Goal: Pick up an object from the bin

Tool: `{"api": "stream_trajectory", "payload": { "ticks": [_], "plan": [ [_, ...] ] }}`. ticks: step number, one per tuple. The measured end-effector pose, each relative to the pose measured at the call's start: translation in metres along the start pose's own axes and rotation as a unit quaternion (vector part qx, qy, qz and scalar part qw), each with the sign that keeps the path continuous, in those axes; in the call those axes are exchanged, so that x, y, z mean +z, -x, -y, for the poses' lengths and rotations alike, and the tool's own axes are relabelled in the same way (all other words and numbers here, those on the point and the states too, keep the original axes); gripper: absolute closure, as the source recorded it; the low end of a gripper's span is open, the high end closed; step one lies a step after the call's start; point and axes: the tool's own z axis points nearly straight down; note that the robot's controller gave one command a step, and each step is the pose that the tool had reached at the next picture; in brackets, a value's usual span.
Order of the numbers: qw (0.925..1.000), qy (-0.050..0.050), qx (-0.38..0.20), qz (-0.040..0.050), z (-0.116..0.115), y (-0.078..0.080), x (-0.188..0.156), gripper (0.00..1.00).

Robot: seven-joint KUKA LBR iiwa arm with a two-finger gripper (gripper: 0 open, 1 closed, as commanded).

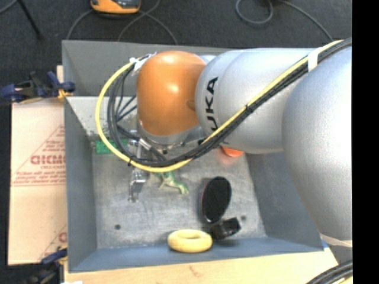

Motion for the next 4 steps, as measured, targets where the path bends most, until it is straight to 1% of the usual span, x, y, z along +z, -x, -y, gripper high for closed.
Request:
{"api": "stream_trajectory", "payload": {
  "ticks": [1,2,3,4],
  "plan": [
    [1.0000,0.001,0.002,0.0038,0.001,0.002,-0.005,0.00],
    [0.9996,0.001,-0.027,0.0081,0.017,0.017,0.032,0.00],
    [0.9986,0.000,-0.053,0.0076,0.053,0.049,0.088,0.00],
    [0.9991,0.000,-0.043,-0.0002,0.085,0.045,0.104,0.00]
  ]
}}
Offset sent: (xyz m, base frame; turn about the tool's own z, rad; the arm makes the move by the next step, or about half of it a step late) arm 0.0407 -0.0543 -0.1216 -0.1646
